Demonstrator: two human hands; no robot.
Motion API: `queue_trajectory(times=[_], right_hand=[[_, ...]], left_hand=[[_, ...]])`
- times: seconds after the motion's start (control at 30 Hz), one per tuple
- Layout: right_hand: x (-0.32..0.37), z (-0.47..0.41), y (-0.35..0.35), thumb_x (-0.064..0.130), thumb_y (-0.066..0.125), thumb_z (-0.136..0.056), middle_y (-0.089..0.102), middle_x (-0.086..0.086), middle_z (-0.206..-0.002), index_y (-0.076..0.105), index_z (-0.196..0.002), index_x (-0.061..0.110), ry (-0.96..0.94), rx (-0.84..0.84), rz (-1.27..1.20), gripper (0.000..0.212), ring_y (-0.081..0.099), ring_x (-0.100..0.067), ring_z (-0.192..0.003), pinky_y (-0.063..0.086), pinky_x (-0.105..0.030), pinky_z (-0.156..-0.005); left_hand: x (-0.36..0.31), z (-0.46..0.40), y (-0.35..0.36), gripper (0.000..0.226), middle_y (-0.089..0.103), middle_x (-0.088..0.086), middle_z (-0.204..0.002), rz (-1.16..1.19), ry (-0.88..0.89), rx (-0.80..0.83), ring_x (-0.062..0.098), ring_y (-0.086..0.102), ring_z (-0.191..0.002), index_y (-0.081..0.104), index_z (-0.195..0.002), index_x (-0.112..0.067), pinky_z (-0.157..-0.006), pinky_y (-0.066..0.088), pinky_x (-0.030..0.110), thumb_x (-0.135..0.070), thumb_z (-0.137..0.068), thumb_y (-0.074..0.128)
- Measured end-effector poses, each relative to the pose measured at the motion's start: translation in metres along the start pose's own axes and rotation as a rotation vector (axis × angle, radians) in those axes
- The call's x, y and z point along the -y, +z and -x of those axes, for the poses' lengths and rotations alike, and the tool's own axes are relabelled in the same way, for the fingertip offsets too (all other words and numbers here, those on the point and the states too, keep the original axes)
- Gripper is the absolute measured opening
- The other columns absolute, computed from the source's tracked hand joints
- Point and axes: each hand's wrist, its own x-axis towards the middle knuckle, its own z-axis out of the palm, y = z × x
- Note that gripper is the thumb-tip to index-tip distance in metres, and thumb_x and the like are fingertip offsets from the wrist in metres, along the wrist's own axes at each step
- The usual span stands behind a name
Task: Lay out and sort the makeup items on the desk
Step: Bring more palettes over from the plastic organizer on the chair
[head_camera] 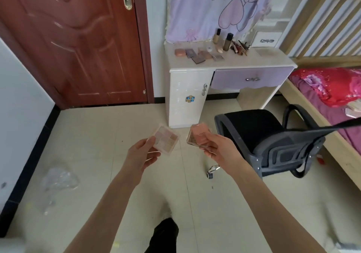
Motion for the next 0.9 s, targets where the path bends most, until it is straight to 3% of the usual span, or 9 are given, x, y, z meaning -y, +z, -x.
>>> queue_trajectory(times=[0.23, 0.53, 0.67, 0.9], right_hand=[[0.085, -0.115, 0.028, 0.022, 0.057, -0.092, 0.066, -0.008, -0.087, 0.062, -0.088, 0.011, -0.035, -0.034, -0.067, 0.013, 0.061, -0.022, -0.083, 0.046, -0.026, -0.071], [0.152, -0.231, 0.006, 0.02, 0.057, -0.091, 0.065, -0.009, -0.087, 0.062, -0.088, 0.012, -0.007, -0.142, -0.147, 0.01, 0.061, -0.021, -0.082, 0.045, -0.028, -0.076], [0.184, -0.297, -0.005, 0.02, 0.057, -0.092, 0.066, -0.01, -0.092, 0.064, -0.095, 0.009, 0.012, -0.143, -0.132, 0.013, 0.062, -0.02, -0.082, 0.047, -0.026, -0.07], [0.258, -0.409, -0.024, 0.02, 0.055, -0.093, 0.065, 0.0, -0.059, 0.063, -0.078, 0.009, 0.01, -0.168, -0.084, 0.02, 0.059, -0.013, -0.061, 0.046, -0.022, -0.057]], left_hand=[[-0.086, -0.135, 0.037, 0.022, 0.066, 0.007, -0.1, -0.039, -0.003, 0.028, 0.019, 0.062, -0.082, 0.06, -0.108, -0.012, -0.074, 0.049, 0.027, -0.027, -0.094, 0.052], [-0.139, -0.263, 0.105, 0.016, 0.064, 0.008, -0.098, -0.049, -0.053, 0.108, 0.019, 0.062, -0.08, 0.061, -0.096, -0.015, -0.078, 0.05, 0.028, -0.028, -0.094, 0.052], [-0.16, -0.329, 0.137, 0.024, 0.064, 0.009, -0.099, -0.063, -0.055, 0.11, 0.02, 0.062, -0.082, 0.06, -0.108, -0.012, -0.075, 0.05, 0.027, -0.03, -0.094, 0.052], [-0.214, -0.434, 0.21, 0.022, 0.063, 0.004, -0.084, -0.078, -0.041, 0.079, 0.017, 0.059, -0.077, 0.061, -0.099, -0.011, -0.07, 0.048, 0.026, -0.03, -0.094, 0.052]])
